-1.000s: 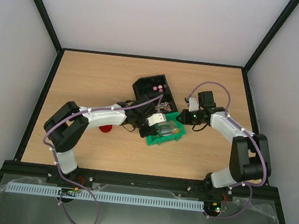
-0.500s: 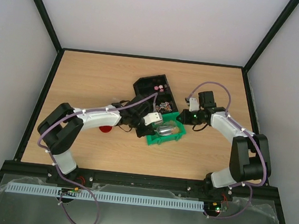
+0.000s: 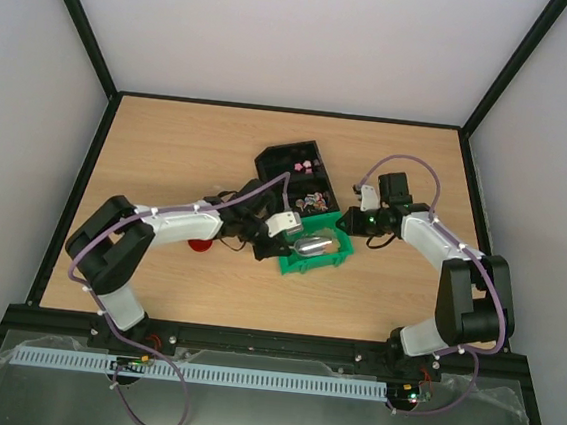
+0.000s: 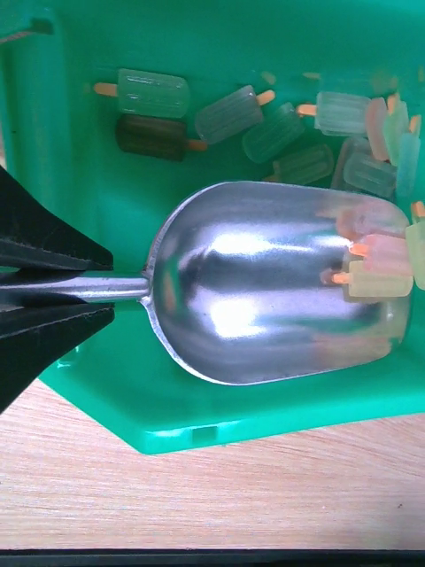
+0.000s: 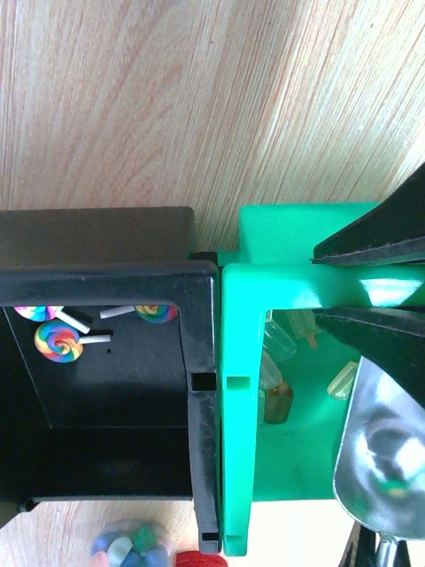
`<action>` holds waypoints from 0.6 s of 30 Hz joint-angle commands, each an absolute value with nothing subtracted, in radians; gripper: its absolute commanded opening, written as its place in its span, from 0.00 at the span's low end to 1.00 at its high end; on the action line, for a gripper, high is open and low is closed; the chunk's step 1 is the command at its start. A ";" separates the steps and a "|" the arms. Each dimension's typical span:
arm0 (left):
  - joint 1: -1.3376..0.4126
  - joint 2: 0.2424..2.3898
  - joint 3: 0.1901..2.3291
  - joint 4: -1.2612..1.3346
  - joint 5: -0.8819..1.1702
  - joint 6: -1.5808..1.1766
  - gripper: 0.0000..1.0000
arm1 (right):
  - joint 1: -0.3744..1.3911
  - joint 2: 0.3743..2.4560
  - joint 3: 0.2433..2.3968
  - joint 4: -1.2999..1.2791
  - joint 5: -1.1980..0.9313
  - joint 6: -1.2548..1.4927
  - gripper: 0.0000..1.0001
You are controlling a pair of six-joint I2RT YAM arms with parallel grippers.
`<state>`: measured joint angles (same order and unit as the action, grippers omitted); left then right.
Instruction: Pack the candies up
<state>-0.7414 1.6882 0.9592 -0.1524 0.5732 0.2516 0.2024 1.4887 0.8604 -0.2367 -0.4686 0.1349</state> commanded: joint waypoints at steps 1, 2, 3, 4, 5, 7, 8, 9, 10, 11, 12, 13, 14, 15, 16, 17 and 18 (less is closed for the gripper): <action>-0.739 1.700 0.952 -0.045 0.691 0.217 0.02 | 0.192 1.469 0.878 -0.201 -0.518 0.144 0.01; -0.739 1.707 0.952 -0.054 0.707 0.227 0.02 | 0.192 1.476 0.885 -0.209 -0.520 0.142 0.01; -0.734 1.698 0.934 -0.059 0.707 0.247 0.02 | 0.190 1.476 0.886 -0.213 -0.521 0.138 0.01; -0.724 1.676 0.902 -0.053 0.705 0.260 0.02 | 0.189 1.473 0.881 -0.208 -0.521 0.138 0.01; -0.711 1.654 0.870 -0.044 0.704 0.280 0.02 | 0.188 1.467 0.872 -0.197 -0.521 0.139 0.01; -0.696 1.625 0.833 -0.030 0.711 0.298 0.02 | 0.188 1.461 0.864 -0.185 -0.524 0.140 0.01; -0.693 1.619 0.831 -0.024 0.708 0.300 0.02 | 0.188 1.464 0.868 -0.184 -0.528 0.143 0.01; -0.692 1.616 0.833 -0.012 0.704 0.295 0.02 | 0.189 1.468 0.873 -0.187 -0.529 0.145 0.01; -0.692 1.615 0.837 -0.002 0.702 0.292 0.02 | 0.189 1.473 0.877 -0.193 -0.533 0.144 0.01; -0.691 1.617 0.840 0.004 0.705 0.292 0.02 | 0.189 1.475 0.879 -0.197 -0.534 0.143 0.01; -0.690 1.616 0.842 0.008 0.705 0.294 0.02 | 0.188 1.475 0.877 -0.197 -0.533 0.142 0.01; -0.690 1.615 0.844 0.010 0.699 0.296 0.02 | 0.189 1.471 0.875 -0.196 -0.531 0.140 0.01; -0.689 1.611 0.842 0.013 0.694 0.299 0.02 | 0.188 1.468 0.871 -0.195 -0.531 0.137 0.01; -0.684 1.603 0.840 0.016 0.692 0.303 0.02 | 0.188 1.465 0.868 -0.193 -0.531 0.134 0.01; -0.680 1.595 0.838 0.019 0.689 0.308 0.02 | 0.187 1.462 0.867 -0.192 -0.531 0.134 0.01; -0.675 1.589 0.837 0.022 0.683 0.310 0.02 | 0.188 1.459 0.866 -0.190 -0.528 0.132 0.01; -0.668 1.587 0.841 0.021 0.682 0.311 0.02 | 0.188 1.459 0.866 -0.187 -0.524 0.131 0.01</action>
